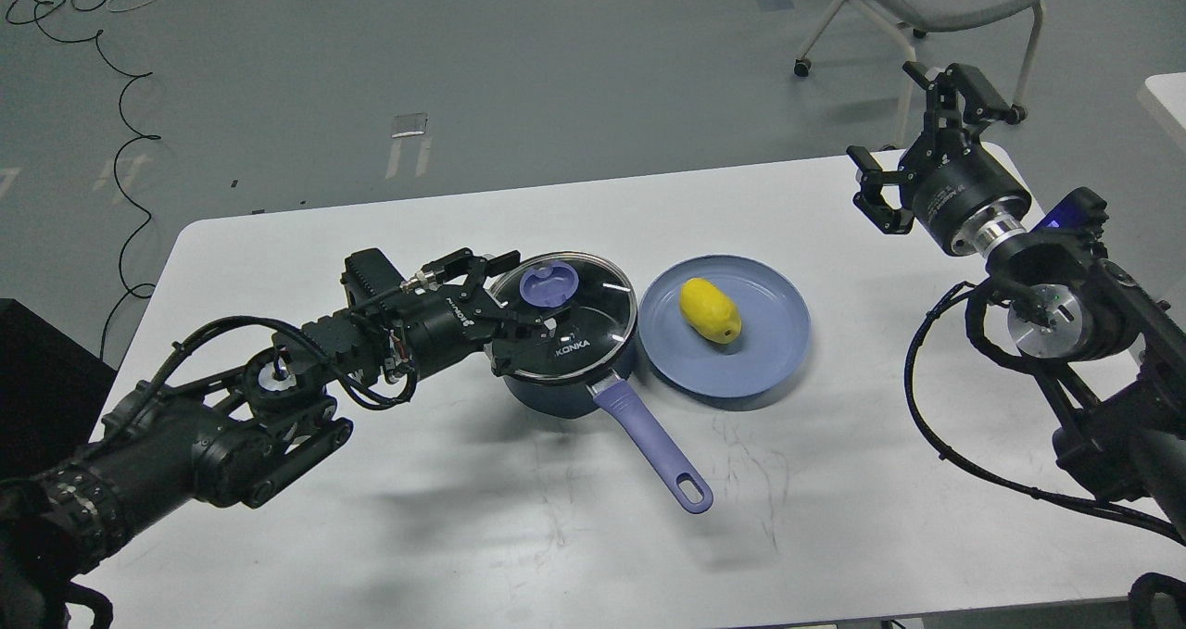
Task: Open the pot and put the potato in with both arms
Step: 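Close the left gripper on the blue lid knob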
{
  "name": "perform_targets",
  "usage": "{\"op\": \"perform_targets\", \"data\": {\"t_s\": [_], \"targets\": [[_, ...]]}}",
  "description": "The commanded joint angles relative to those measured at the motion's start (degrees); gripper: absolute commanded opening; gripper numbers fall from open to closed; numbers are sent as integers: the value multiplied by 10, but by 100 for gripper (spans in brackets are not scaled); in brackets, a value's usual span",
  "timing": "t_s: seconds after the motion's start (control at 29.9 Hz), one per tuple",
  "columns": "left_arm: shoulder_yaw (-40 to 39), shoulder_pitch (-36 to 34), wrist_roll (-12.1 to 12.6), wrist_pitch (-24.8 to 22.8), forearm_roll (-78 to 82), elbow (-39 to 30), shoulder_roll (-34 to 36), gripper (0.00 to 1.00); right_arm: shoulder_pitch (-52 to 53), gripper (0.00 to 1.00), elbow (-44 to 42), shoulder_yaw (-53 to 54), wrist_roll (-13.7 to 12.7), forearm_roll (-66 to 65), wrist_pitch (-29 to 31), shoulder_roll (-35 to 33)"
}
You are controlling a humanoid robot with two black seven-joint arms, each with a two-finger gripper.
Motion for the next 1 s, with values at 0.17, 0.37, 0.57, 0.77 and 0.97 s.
{"op": "perform_targets", "data": {"t_s": [0.17,0.37,0.57,0.77,0.97], "targets": [[-1,0,0,0,0,-9,0,82,-2,100,-3,0,0,-1,0,-2],[-1,2,0,1,0,-10,-2,82,-2,100,-7,-2,0,-4,0,-3],[-1,2,0,1,0,-23,-1,69,-2,100,-17,-3,0,-4,0,-4],[-1,2,0,1,-1,-26,2,52,-2,100,-23,-3,0,-4,0,-4],[-1,2,0,1,0,-26,2,51,-2,100,-23,-3,0,-4,0,-4]]}}
